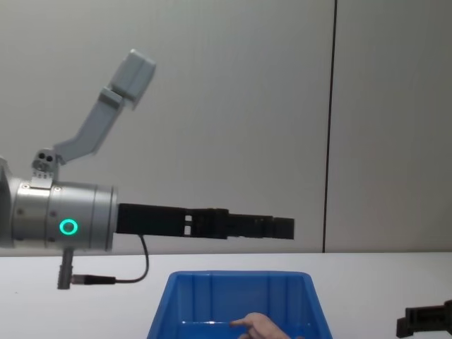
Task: Pick up the two dolls from the table and place them into the box.
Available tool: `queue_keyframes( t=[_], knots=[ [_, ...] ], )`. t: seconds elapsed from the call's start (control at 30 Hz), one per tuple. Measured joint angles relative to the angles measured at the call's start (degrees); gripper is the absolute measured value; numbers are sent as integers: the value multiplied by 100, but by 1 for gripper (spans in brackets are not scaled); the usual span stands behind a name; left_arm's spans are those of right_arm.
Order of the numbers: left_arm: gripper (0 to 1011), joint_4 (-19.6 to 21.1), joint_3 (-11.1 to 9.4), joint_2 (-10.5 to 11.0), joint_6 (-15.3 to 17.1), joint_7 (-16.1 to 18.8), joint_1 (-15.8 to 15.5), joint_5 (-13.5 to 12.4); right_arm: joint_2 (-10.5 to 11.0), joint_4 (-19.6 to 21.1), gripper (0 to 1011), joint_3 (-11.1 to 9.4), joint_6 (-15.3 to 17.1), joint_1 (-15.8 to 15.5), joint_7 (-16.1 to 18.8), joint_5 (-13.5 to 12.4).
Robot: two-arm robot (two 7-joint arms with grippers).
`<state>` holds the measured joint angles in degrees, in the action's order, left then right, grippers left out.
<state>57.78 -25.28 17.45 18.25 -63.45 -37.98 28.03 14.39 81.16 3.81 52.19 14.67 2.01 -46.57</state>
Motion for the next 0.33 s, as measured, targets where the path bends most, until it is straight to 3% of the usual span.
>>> queue_keyframes(
  t=[0.33],
  knots=[
    [1001,776,120,317,-52,937,448,200,0,0,1001,0,0,0,0,0]
  ],
)
